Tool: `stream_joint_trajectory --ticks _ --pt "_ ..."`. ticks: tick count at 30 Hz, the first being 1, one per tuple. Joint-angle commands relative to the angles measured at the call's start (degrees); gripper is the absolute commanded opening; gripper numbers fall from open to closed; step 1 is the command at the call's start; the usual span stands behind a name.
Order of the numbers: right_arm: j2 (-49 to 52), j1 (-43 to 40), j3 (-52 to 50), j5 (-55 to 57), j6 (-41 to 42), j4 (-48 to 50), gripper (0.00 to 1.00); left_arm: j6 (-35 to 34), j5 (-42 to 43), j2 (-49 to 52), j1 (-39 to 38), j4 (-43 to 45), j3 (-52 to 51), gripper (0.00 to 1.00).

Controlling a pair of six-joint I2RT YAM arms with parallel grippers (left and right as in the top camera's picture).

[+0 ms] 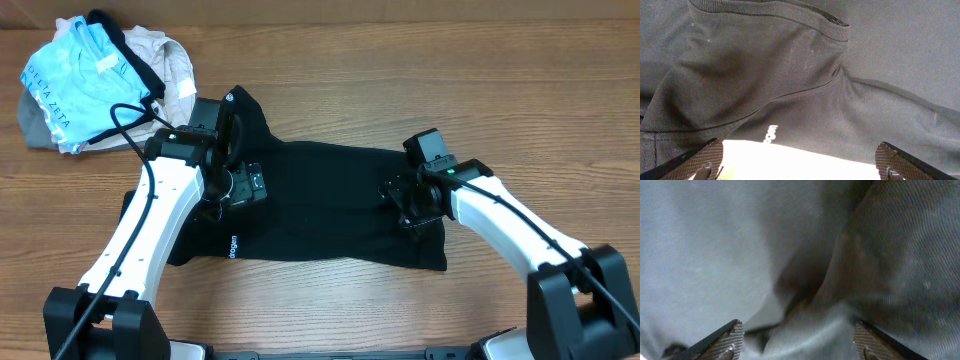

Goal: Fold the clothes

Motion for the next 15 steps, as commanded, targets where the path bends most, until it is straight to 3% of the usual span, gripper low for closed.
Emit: stream_joint_trajectory --ticks 1,7,15 --pt "1.95 0.31 -0.28 0.70 0.87 1.11 0.72 -0.44 -0.81 0.57 -0.17 0.04 -0.20 1.00" --pt "2.03 0.26 -0.11 0.35 0.87 2.51 0.61 -0.42 -0.83 0.57 -0.17 0.07 -0.20 1.00" --pt "2.03 0.02 -0.11 0.42 0.87 3.10 0.27 -0.42 -1.05 0.57 -0.17 0.28 -0.20 1.00"
